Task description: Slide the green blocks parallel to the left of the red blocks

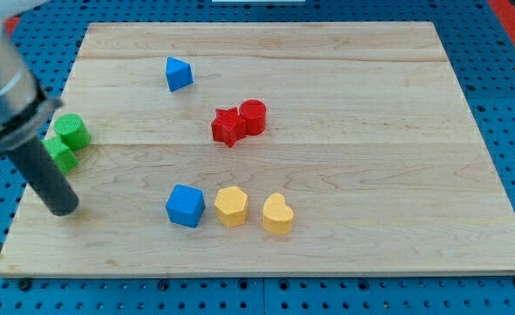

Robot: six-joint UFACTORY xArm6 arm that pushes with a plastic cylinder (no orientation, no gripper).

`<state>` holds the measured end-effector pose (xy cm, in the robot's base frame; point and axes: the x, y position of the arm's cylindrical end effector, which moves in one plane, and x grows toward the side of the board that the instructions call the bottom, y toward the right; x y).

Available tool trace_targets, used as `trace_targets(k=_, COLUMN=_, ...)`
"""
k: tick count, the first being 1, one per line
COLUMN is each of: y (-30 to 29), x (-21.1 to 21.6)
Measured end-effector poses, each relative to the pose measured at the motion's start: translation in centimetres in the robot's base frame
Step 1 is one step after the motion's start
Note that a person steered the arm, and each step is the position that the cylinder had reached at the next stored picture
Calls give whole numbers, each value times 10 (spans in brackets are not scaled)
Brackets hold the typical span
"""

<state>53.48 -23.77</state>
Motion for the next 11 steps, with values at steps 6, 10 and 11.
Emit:
trace_targets(k=6, y=-9, x=-58)
trace_targets(k=10, y=101, x=-124)
trace_targets(k=11, y=193, x=-174)
